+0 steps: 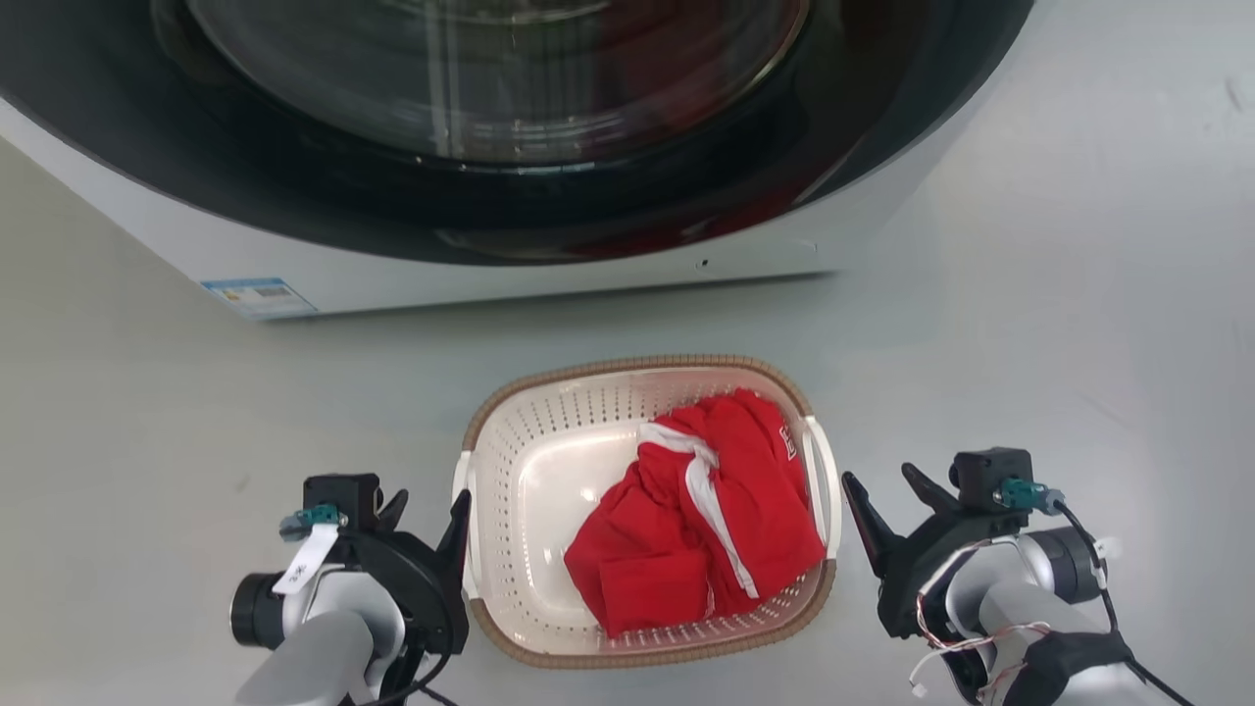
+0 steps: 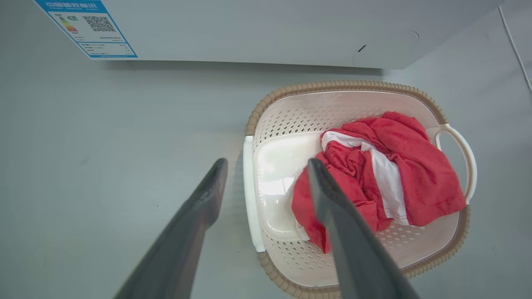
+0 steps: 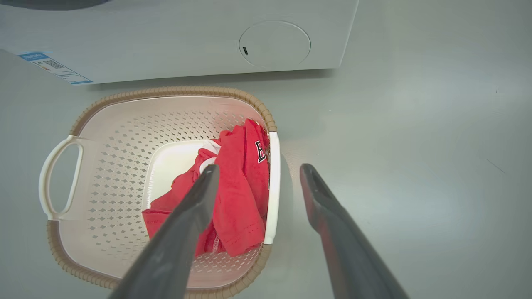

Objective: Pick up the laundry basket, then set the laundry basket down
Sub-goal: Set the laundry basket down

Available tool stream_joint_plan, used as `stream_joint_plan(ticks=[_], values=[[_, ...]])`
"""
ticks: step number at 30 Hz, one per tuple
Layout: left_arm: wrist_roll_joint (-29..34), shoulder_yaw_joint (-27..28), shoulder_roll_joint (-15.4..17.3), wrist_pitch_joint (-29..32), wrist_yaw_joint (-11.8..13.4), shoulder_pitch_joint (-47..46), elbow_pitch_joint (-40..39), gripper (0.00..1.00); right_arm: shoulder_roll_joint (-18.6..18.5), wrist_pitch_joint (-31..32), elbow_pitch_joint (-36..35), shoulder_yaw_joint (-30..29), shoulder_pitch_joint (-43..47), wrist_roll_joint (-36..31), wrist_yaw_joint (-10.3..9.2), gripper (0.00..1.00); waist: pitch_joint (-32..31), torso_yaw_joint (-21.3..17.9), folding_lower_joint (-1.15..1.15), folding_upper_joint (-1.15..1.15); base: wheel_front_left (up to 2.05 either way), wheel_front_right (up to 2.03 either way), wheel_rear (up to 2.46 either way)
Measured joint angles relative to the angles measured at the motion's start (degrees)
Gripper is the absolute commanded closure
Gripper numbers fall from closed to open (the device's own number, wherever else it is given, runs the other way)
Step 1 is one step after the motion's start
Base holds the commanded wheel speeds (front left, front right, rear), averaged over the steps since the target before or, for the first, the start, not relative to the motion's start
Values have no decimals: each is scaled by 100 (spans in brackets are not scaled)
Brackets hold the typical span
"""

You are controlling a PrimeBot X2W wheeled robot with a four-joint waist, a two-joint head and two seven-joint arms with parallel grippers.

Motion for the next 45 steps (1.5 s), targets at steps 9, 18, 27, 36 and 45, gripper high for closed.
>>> stream_joint_plan(ticks=[9,18,27,36,45], values=[[15,171,93,-15,193,456,-495,0,-130,-102,-367,-243,504,100,0,0,-737,13,0,0,0,0,0],[368,489,393,-15,733,1030,-1569,0,-375,-105,-1377,-789,1137,233,-363,0,-1403,56,0,0,0,0,0],[927,736,725,-15,1174,1677,-3005,0,-683,-107,-2730,-1094,1836,-141,-843,0,-1885,74,0,0,0,0,0],[1523,1050,1010,-15,1367,2499,-4580,0,-985,-107,-4311,-1343,2681,-658,-1237,0,-2274,117,1,0,0,0,0],[1904,1533,1163,-16,1417,3268,-5756,0,-1198,-108,-5558,-1622,3378,-1096,-1372,0,-2550,169,1,0,0,0,0]])
